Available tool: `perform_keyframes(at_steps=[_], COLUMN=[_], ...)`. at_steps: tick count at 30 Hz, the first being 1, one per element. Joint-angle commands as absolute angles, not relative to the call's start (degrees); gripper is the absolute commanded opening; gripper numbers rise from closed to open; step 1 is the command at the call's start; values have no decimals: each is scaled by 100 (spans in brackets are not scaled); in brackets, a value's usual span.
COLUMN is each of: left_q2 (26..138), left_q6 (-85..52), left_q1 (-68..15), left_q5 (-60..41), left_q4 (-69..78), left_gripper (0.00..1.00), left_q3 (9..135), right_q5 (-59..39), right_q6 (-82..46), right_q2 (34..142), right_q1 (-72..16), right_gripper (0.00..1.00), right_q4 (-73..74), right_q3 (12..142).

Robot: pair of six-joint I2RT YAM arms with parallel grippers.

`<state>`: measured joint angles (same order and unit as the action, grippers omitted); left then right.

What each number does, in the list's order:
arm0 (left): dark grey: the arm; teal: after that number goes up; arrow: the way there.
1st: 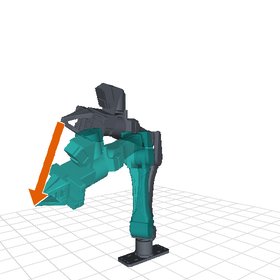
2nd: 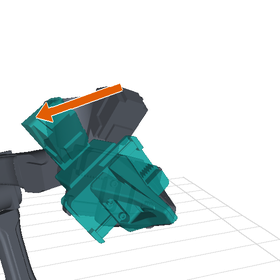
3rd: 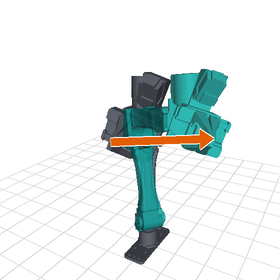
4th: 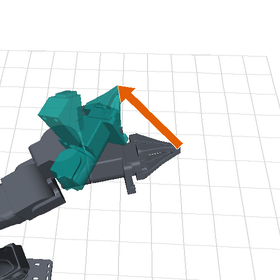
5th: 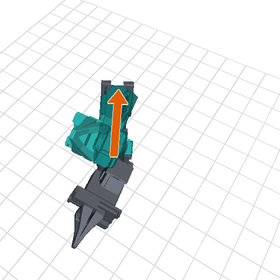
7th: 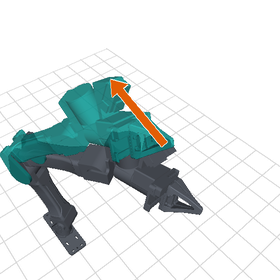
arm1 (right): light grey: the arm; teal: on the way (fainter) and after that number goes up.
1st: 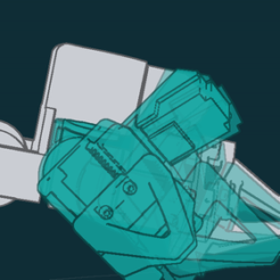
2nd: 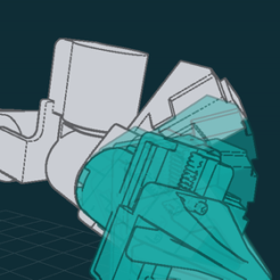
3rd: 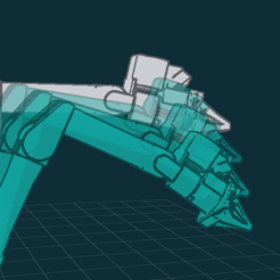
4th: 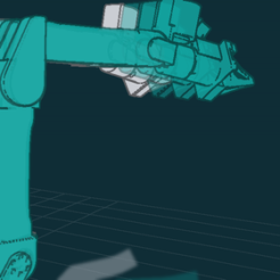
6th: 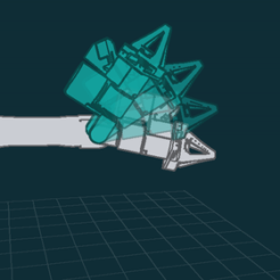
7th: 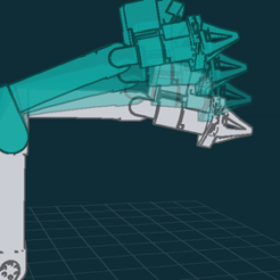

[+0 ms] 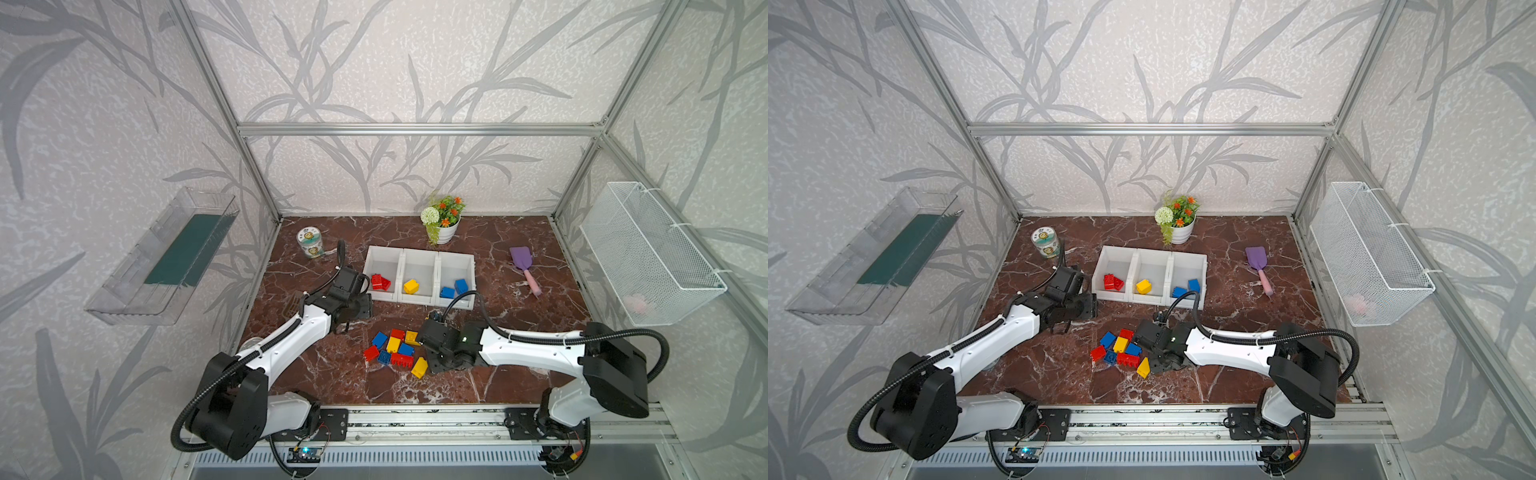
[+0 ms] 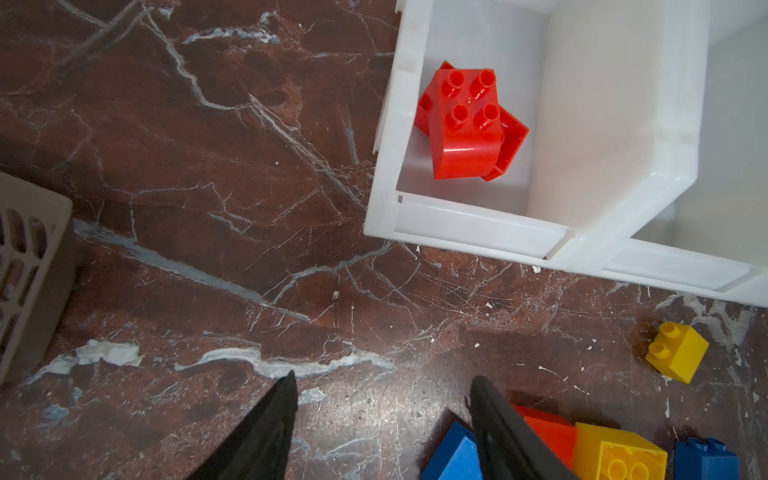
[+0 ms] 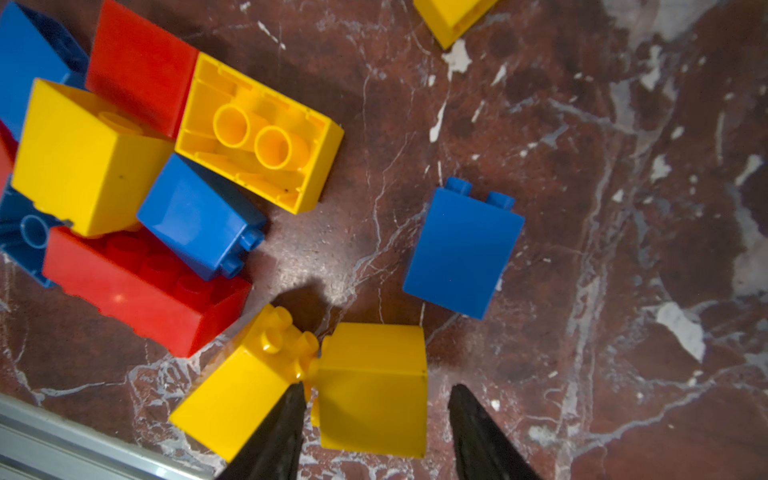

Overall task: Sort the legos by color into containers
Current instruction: 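Carry the yellow brick with the right gripper over the middle compartment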

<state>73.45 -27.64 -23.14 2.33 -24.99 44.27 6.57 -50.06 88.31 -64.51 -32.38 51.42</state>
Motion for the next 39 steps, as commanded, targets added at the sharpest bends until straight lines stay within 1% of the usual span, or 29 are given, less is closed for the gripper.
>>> perform_keyframes(at_steps=[1, 7, 13, 20, 28, 35, 39], left_q2=[7194, 7189, 7188, 7163, 7176, 7163, 7149], left_q6=[-2878, -2886, -2880, -2876, -2869, -2870, -2868], left_q1=[-2280, -2280, -2285, -2286, -2283, -2284, -2281], left_q5=[295, 275, 240, 220, 225, 237, 220], left_q4=[-2519, -2501, -2514, -2532, -2522, -2526, -2541], left_gripper=[69, 69, 68, 68, 69, 69, 69], left_q3=[4349, 4340, 4342, 4320, 4323, 4308, 4316], right_q5=[738, 708, 664, 598, 722, 1028, 1100], right_q6=[-5123, -5162, -5126, -5089, -5072, -4988, -4631], right_q2=[8724, 8801, 9035, 9219, 9119, 8763, 8583], right_q1=[-6489, -6487, -6487, -6492, -6487, -6475, -6264], right_gripper=[56, 56, 49, 46, 40, 39, 39], right_q4=[-3428, -3289, -3143, -3102, -3191, -3574, -3703], right_q3=[4980, 4895, 4999, 5080, 5124, 5405, 5719])
